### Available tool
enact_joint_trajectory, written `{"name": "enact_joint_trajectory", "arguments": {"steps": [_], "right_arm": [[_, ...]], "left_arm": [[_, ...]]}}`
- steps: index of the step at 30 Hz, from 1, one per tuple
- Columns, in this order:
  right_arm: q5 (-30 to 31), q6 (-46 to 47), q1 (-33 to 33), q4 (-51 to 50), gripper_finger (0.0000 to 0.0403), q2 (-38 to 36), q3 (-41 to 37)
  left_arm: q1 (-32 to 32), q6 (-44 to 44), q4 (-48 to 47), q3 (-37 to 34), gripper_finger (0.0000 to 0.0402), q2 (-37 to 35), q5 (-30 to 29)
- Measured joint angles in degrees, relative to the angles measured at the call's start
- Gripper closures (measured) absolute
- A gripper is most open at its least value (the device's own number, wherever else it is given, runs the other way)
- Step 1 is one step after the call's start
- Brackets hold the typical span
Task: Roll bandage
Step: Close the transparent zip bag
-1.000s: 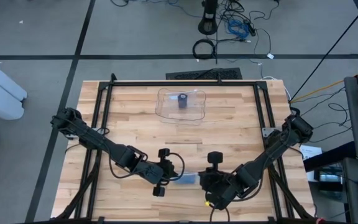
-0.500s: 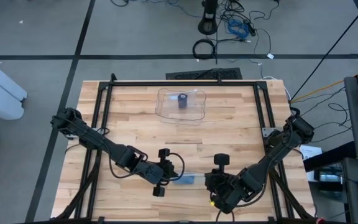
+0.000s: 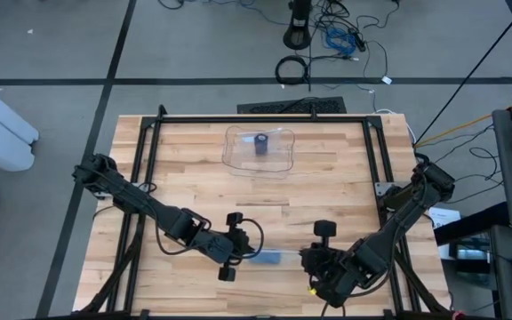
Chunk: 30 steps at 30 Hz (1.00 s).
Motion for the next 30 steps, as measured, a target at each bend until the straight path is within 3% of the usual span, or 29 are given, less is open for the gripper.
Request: {"name": "enact_joint_trajectory", "arguments": {"steps": [5,9,15,22,27,30], "right_arm": [[-4.95,1.76,0.19,-3.12,0.0402,-0.02,-0.11],[-4.17,3.49,0.81,-5.73,0.0402,-0.02,-0.11],[-3.47,0.53,2.76,-0.99,0.0386,-0.13,-0.09],[2.13,-7.69,2.82,6.73,0.0299,-0.13,-0.04],[6.85,-20.80,0.40,14.38,0.0217,-0.13,-0.02],[6.66,-27.58,-1.61,19.03,0.0173,0.14,-0.01]], "left_arm": [[-0.26,0.00,-1.18,-0.22,0.0401,0.07,0.59],[-0.39,0.00,-0.81,-0.17,0.0401,0.02,0.43],[-0.43,0.02,-0.33,-0.17,0.0401,0.02,0.23],[-0.39,0.02,0.03,-0.17,0.0401,0.02,-0.04],[-0.37,0.02,0.50,-0.11,0.0401,0.02,-0.21],[-0.37,0.05,0.99,-0.09,0.0401,0.02,-0.27]]}}
